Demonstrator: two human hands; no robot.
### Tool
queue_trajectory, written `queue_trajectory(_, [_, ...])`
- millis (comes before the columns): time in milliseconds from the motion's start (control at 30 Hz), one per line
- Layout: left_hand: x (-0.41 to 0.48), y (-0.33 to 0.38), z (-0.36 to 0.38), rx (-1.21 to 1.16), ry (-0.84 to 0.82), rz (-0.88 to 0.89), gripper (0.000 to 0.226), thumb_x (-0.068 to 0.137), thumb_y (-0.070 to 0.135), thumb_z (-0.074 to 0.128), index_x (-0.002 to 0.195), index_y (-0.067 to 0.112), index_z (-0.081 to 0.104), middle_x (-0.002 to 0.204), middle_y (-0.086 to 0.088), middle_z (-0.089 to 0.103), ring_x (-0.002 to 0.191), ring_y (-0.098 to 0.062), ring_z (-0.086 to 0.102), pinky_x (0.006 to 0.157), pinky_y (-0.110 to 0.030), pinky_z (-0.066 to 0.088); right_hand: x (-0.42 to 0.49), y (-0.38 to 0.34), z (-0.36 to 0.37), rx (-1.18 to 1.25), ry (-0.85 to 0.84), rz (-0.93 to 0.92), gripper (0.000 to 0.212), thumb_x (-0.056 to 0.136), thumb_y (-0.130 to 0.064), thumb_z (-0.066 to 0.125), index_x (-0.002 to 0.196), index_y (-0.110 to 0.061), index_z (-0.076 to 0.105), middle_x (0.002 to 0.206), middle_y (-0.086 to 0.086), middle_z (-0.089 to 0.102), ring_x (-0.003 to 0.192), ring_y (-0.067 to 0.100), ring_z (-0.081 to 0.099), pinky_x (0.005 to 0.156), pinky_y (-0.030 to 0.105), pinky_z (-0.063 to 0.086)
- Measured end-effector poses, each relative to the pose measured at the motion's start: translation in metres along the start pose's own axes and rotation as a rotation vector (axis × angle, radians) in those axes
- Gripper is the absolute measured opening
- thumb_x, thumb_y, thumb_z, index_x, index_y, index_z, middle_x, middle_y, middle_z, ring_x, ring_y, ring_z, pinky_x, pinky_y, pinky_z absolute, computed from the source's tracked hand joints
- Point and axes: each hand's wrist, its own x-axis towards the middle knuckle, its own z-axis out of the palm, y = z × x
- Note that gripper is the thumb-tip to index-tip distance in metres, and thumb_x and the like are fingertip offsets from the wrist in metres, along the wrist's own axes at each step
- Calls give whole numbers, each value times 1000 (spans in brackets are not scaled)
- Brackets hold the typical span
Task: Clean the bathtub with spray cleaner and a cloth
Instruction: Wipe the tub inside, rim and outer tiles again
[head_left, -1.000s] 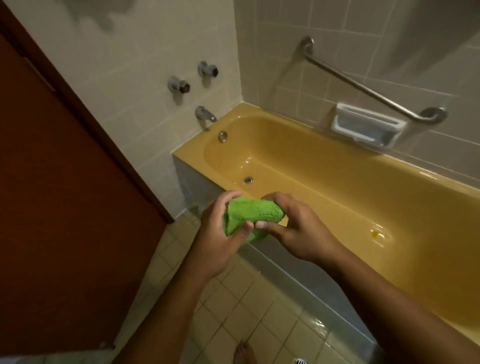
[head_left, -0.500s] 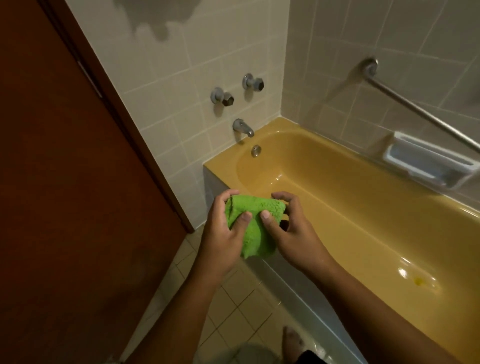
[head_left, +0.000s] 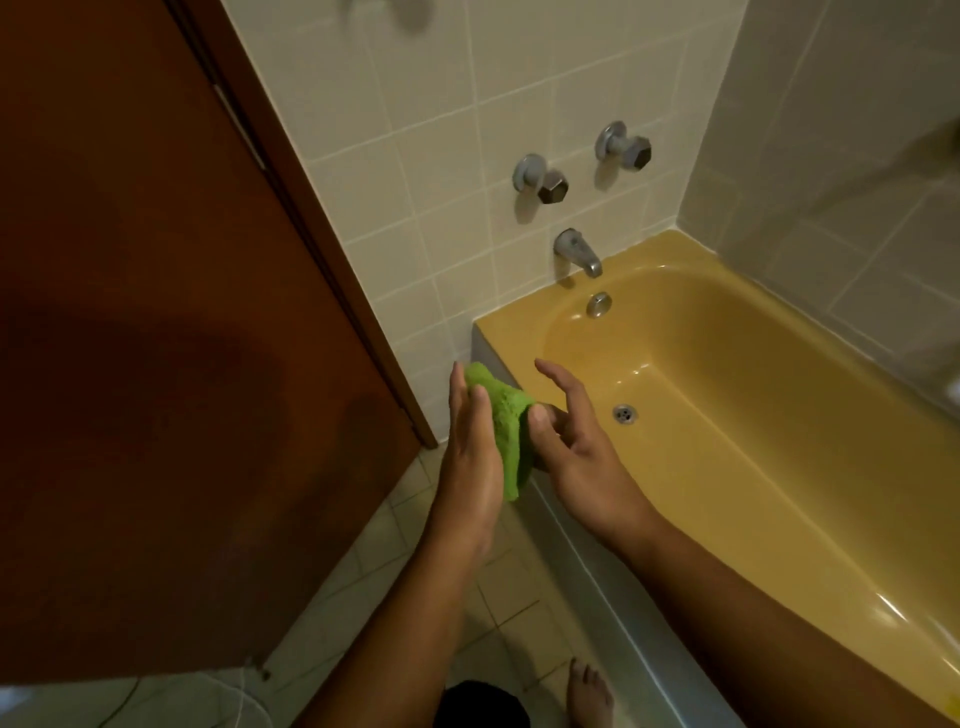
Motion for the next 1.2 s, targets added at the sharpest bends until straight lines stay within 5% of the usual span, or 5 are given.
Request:
queue_trajectory(133, [44,-5,-7,165,90,66,65,96,73,35,155,62,11,169,13,14,152,-20,27,105,-32,37,38,15,6,114,-44,56,62,109,-30,47,162,-42,17,113,21,68,117,31,68,107,49,52])
queue_trajectory(300, [100,-12,-21,149,16,82,56,106,53,41,156,60,18,164,12,19,115,14,40,71,1,40,99,42,13,97,-69,112,74,110,-31,49,161,-51,0,125,34,60,125,40,62,113,54,45])
queue_trajectory(733, [327,-107,-54,-188,-35,-247,43,90,40,61,133,36,60,127,-1,68,114,-22,67,82,-38,55,255,158,15,32,164,379,61,110,-34,46,163,-42,17,130,-6,72,130,9,61,111,36,45])
queue_trajectory(1033, [421,-196,-55,-221,82,-284,51,83,47,60,134,44,58,129,1,68,114,-23,68,95,-57,55,352,299,-22,-845,243,386,57,109,-49,33,148,-13,53,155,15,48,146,32,41,117,32,28])
queue_trajectory(1200, [461,-253,-38,-179,39,-143,41,98,31,58,138,40,53,102,25,72,87,7,68,67,-18,55,389,356,-19,-1246,370,459,48,109,-51,26,157,-45,26,165,19,21,138,42,38,107,55,38])
